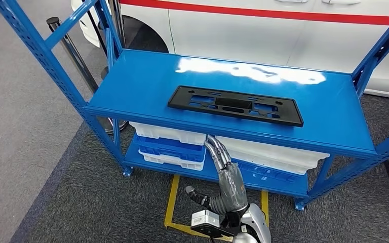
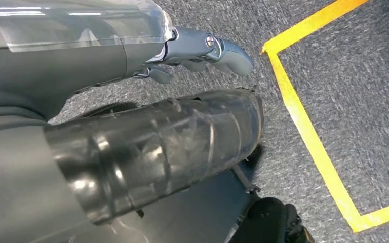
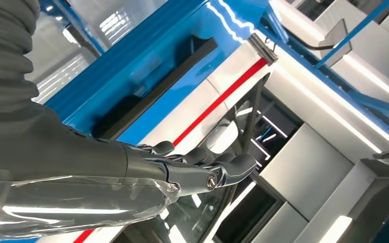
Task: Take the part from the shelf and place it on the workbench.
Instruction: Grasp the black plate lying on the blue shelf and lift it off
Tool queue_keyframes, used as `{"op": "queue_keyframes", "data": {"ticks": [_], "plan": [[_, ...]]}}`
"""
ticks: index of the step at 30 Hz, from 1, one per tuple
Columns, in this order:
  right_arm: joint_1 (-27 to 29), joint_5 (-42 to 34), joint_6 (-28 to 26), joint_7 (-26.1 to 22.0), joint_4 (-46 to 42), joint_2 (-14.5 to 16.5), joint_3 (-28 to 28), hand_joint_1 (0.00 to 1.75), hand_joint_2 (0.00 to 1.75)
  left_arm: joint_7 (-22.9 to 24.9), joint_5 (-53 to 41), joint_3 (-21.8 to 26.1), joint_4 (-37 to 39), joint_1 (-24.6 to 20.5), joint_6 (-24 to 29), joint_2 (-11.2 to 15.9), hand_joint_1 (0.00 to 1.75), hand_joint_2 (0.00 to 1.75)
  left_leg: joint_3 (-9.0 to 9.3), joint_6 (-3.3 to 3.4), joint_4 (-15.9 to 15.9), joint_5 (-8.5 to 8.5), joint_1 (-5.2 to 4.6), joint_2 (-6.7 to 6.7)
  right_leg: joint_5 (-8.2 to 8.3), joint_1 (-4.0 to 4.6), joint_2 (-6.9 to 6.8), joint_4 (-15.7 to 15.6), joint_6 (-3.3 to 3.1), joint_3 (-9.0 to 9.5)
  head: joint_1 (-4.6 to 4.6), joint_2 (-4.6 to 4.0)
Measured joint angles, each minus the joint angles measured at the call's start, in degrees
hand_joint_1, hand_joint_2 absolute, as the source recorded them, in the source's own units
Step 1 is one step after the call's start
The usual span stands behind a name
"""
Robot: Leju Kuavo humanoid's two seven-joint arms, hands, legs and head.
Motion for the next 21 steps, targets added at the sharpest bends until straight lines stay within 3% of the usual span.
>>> {"op": "queue_keyframes", "data": {"ticks": [1,2,3,5,6,9,11,14,15,16,17,19,21], "plan": [[0.11,0.16,-0.11,0.06,-0.01,-0.08,-0.11,0.0,1.75,0.0,0.01,0.0,0.0,0.09,-0.01,0.01,0.0,0.0,-0.63,-0.05,0.09,1.13,0.07,0.0,-0.28,0.0,0.07,0.01,0.04,0.35,0.01,0.0],[0.19,0.29,-0.2,0.11,-0.02,-0.14,-0.21,0.0,1.75,0.0,0.01,0.0,0.0,0.14,-0.01,0.02,0.0,0.0,-0.09,0.0,-2.13,3.35,0.12,0.01,-0.6,0.0,0.16,0.02,0.13,0.81,-0.01,0.0],[0.23,0.41,-0.27,0.15,-0.05,-0.2,-0.29,0.0,1.75,0.0,0.01,0.0,0.0,0.16,-0.01,0.03,0.0,0.0,1.28,0.14,-6.03,6.08,0.15,0.01,-0.98,-0.01,0.24,0.02,0.28,1.29,0.0,0.0],[0.26,0.74,-0.41,0.25,-0.23,-0.38,-0.44,0.0,1.75,-0.01,-0.01,-0.01,0.0,0.06,-0.02,0.04,0.0,0.0,4.16,0.58,-12.82,9.02,-0.04,-0.02,-1.65,0.13,0.31,0.08,0.79,1.86,0.02,0.0],[0.28,1.05,-0.5,0.34,-0.37,-0.48,-0.55,0.0,1.75,-0.03,-0.01,-0.03,0.0,0.0,-0.02,0.04,0.0,0.0,4.89,0.81,-14.54,9.23,-0.17,-0.05,-1.86,0.19,0.31,0.09,1.1,1.91,0.04,0.0],[0.33,2.74,-1.01,0.71,-0.92,-0.89,-1.02,0.0,1.75,-0.05,-0.02,-0.08,0.0,0.0,-0.02,0.1,0.0,0.0,5.5,1.68,-15.55,8.61,-0.18,-0.14,-2.34,0.2,0.21,0.01,2.04,2.12,0.04,0.0],[0.27,3.66,-1.38,0.93,-1.33,-1.24,-1.44,0.0,1.75,-0.07,-0.03,-0.11,0.0,-0.01,-0.05,0.12,0.0,0.0,6.34,2.41,-16.22,8.46,0.05,-0.12,-3.64,0.17,0.09,2.25,2.6,1.33,0.13,0.0],[0.43,4.33,-1.54,1.19,-1.49,-1.87,-2.03,0.0,1.75,-0.08,-0.04,-0.18,0.0,-0.21,-0.16,0.11,0.0,0.0,7.23,3.17,-16.46,7.86,0.0,-0.02,-7.32,0.01,0.06,12.78,3.08,-4.8,0.21,0.0],[0.56,4.5,-1.55,1.27,-1.49,-2.11,-2.14,0.0,1.75,-0.08,-0.05,-0.19,0.0,-0.2,-0.19,0.12,0.0,0.0,7.5,3.26,-16.42,7.58,-0.02,-0.04,-7.6,-0.04,0.05,15.44,3.18,-6.76,0.22,0.0],[0.65,4.66,-1.55,1.37,-1.49,-2.36,-2.22,0.0,1.75,-0.08,-0.06,-0.2,0.0,-0.14,-0.2,0.13,0.0,0.0,7.89,3.25,-16.35,7.23,-0.03,-0.07,-6.52,-0.09,0.05,15.85,3.22,-7.69,0.21,0.0],[0.67,4.83,-1.55,1.46,-1.5,-2.54,-2.28,0.0,1.75,-0.08,-0.07,-0.21,0.0,-0.1,-0.2,0.13,0.0,0.0,8.36,3.17,-16.26,6.83,-0.02,-0.12,-4.39,-0.12,0.03,14.05,3.19,-7.49,0.22,0.0],[0.64,5.29,-1.55,1.68,-1.57,-2.79,-2.35,0.0,1.75,-0.08,-0.1,-0.27,0.02,-0.06,-0.21,0.1,0.0,0.0,9.31,2.82,-16.05,5.91,-0.04,-0.2,0.42,-0.11,-0.03,7.02,2.96,-5.0,0.22,0.0],[0.62,5.85,-1.55,1.91,-1.77,-3.01,-2.43,0.0,1.75,-0.07,-0.1,-0.33,0.05,-0.11,-0.22,0.06,0.0,0.0,9.61,2.18,-15.83,5.22,-0.23,-0.29,1.86,0.07,-0.04,2.27,2.48,-3.07,0.21,0.0]]}}
